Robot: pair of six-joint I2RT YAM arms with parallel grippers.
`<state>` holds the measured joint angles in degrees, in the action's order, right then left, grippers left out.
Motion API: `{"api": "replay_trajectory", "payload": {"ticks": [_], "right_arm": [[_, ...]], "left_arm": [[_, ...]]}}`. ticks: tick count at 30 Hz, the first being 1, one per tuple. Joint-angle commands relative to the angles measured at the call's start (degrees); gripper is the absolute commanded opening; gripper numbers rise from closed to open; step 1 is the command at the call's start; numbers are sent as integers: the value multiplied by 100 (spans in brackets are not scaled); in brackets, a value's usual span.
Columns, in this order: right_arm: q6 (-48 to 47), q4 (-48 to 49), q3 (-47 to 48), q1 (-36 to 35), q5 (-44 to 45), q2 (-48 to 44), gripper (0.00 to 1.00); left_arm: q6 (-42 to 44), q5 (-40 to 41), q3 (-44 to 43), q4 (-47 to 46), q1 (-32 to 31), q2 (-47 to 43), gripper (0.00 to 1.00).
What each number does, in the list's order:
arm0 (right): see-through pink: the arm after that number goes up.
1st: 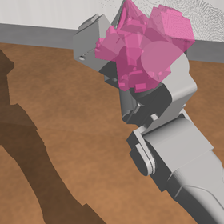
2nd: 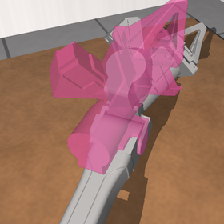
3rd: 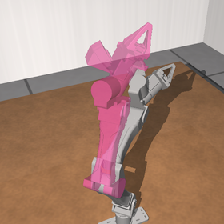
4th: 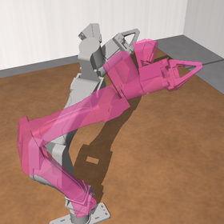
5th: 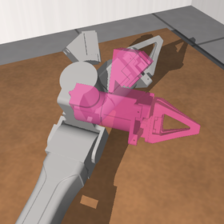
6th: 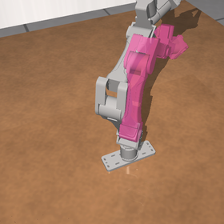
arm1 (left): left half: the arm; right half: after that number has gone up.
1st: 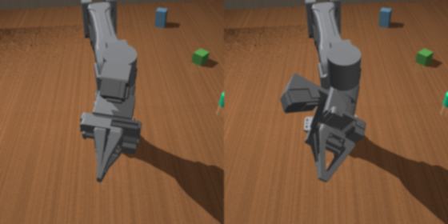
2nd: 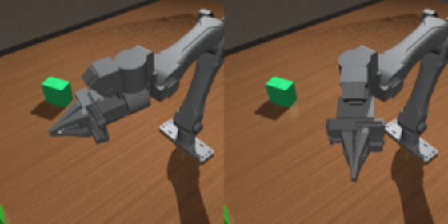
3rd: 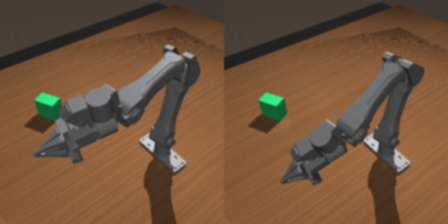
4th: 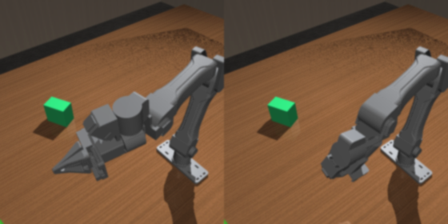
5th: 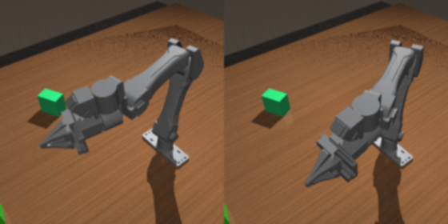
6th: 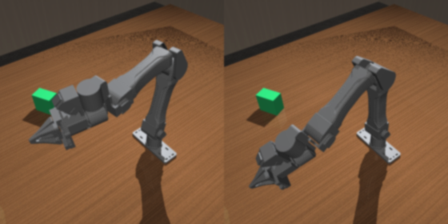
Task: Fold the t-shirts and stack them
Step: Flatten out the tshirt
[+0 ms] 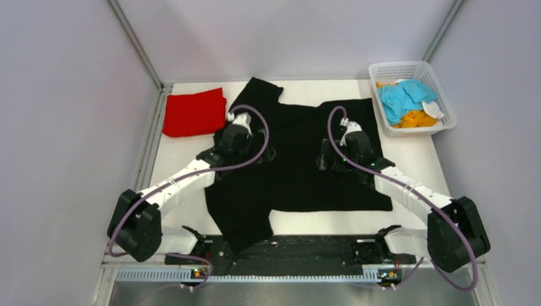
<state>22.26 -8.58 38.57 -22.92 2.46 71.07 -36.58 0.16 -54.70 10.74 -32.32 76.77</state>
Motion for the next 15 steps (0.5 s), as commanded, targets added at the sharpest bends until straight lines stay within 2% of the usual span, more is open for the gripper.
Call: {"api": "replay_trajectory", "payload": {"ticks": [1,5,8,11,15], "right_arm": [[348,666,-207,-363,-868,-18,99],[455,814,-348,-363,-576,399,99],[453,760,-263,-342,-292,795,99],[705,407,-102,-133,437,1252,99],[912,466,-175,379,367,1700,99]], "left_arm": [[-305,535,911,-467,-2,-158,99],[-458,1034,695,-346,85,440,99],[-461,630,535,-624,445,999,99],[-489,351,349,-887,788,1583,99],[-536,-461,-74,-891,1251,2418,98]]}}
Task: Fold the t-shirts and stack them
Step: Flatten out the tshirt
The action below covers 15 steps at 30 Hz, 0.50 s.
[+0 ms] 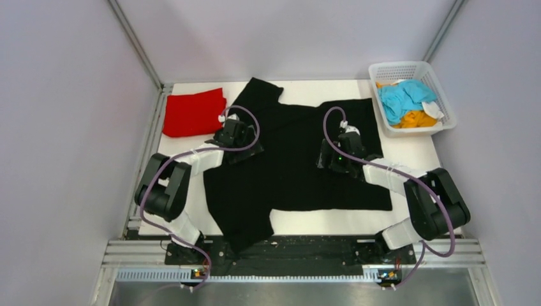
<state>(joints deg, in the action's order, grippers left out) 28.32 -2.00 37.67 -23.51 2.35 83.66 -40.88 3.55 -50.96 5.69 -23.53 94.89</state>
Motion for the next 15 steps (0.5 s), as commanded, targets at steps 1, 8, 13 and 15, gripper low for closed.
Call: {"api": "replay_trajectory", "payload": {"ticks": [1,8,13,15], "right_arm": [[313,-175,-107,530,376,496,99],[141,-209,169,892,376,704,99],[-65,-471,548,910,214,535,99],[-143,-525,540,913,76,234,99]], "left_arm": [[-99,-951,-535,-419,438,775,98],[104,-1304,-1449,-200,542,1640,97],[414,-1468,-1970,279,517,1499,95],[529,-1548,-1784,325,415,1137,95]]}}
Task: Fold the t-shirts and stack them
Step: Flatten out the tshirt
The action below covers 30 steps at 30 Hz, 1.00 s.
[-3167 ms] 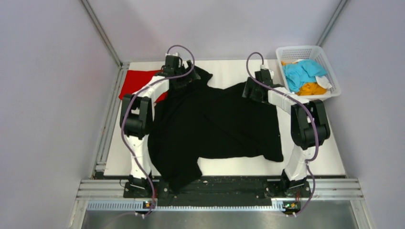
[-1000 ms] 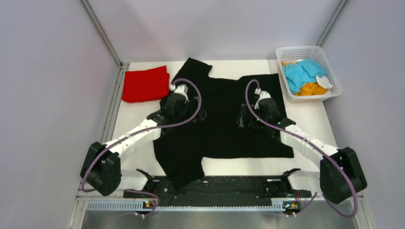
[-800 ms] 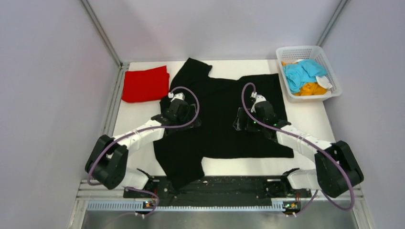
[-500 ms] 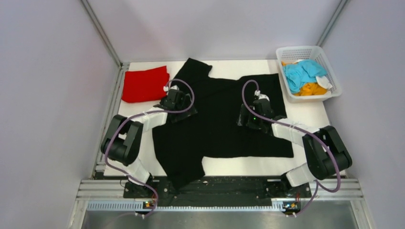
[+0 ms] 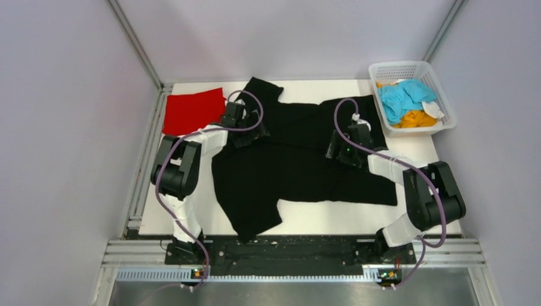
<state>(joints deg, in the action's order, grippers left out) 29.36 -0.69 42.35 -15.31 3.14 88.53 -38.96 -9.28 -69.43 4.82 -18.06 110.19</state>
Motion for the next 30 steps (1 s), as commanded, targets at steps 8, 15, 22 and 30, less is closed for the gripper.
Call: {"api": "replay_trajectory", "payload": {"ticks": [8,15,22,30], "right_arm": [[-61,-787,-559,94,-68,-2253,99],[181,-673,-1229,91,453,-3129,99],[87,-996,-1123,94,516,-3259,99],[113,-1183,-1248,90,849,-3586,99]], "left_arm": [[365,1313,1312,1820,-1545,-2612,95],[-259,2174,2041,3902,-2999,-4241,94],[-794,1234,3155,3961,-4370,-4834,92],[-1371,1242,3775,3135,-4522,-4330,79]]}}
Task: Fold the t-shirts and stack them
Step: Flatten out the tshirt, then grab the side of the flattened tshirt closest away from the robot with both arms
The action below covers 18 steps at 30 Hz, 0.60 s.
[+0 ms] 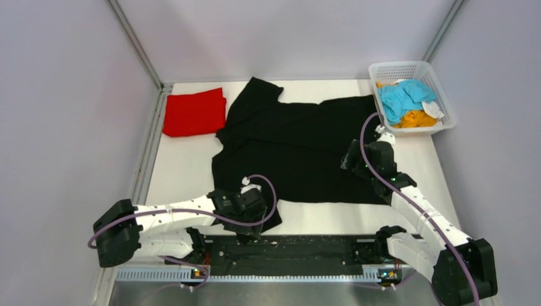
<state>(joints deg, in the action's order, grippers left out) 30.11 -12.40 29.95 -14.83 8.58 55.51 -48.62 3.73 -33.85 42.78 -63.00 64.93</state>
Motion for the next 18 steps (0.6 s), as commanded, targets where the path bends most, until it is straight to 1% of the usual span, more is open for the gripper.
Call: {"api": "replay_trajectory", "payload": {"ticks": [1,2,4,5,8,9,13,18], "right_arm": [[72,-20,-33,46,369,-333,99],[112,-36,-55,48,438,-390,99],[254,-196,-68,45,621,-484,99],[346,-283,-64,49,714,-554,99],[439,-552,-114,48,1008,-723,99],[532,-646,-139,42,1138,-784,99],[887,-1285,-80,43,1644,-1275,99],[1675,-2470,-220,42,2161,-2372,99]], "left_arm": [[-449,-35,261,-848,-28,272,75],[-498,33,268,-984,-28,349,71],[-586,222,197,-1108,-28,496,57],[-615,354,154,-1116,-28,548,47],[-602,673,40,-1094,-28,657,3],[-554,730,-5,-1102,-28,669,0],[-197,772,-118,-1275,-28,575,0],[147,772,-133,-1517,-28,307,0]]}}
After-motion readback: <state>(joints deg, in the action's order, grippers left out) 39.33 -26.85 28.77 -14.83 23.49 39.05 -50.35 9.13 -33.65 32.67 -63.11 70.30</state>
